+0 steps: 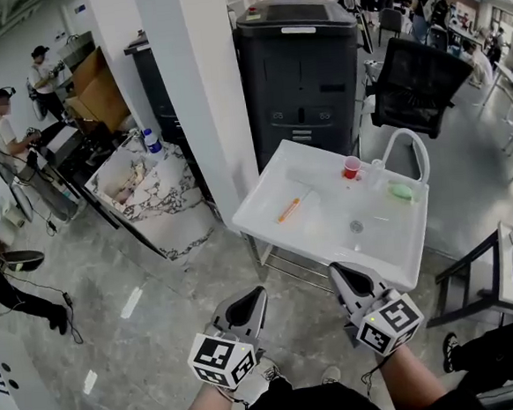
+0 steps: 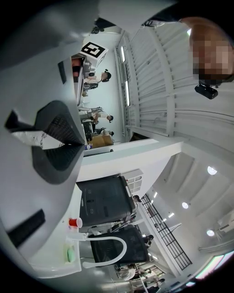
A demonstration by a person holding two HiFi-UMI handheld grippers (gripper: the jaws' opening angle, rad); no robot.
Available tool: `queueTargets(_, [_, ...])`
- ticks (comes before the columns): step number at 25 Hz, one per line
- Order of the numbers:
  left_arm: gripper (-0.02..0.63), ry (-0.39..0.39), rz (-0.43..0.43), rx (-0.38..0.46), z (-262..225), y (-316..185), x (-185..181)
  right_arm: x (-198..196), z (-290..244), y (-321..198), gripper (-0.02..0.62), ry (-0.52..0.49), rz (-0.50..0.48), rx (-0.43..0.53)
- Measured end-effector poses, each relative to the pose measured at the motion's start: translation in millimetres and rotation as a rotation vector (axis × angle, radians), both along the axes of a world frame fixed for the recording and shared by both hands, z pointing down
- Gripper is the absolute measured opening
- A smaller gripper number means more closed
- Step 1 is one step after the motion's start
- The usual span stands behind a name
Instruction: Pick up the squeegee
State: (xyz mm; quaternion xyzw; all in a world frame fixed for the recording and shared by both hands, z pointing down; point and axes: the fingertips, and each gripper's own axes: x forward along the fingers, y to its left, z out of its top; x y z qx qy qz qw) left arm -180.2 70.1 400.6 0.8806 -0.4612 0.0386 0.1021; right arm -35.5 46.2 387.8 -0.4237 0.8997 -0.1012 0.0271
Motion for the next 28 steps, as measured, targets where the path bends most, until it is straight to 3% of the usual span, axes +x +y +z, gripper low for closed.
queueTargets(9, [0.017,0.014,0.015,-0.008,3.2,-47.1,-73.7,-68.1,1.5,-44.2,0.017,-0.001,0.036,-0.009])
queueTargets(14, [0.017,0.022,0.025,-0.019,6.5,-63.8,-90.5,-82.2,1.9,-55.9,0.017,0.007,0.054,-0.016])
queueTargets(22, [0.017,0.014,0.060,-0.030,13.7,-97.7,-64.1,-46.9,7.3,-87.2,0.017,0.004,0.102,-0.017])
queueTargets(28, [0.017,-0.004,0.056,-0.049,18.3,-143.0,-16.3,1.2,9.4,-132.9,0.017,-0.013,0.098,-0.022])
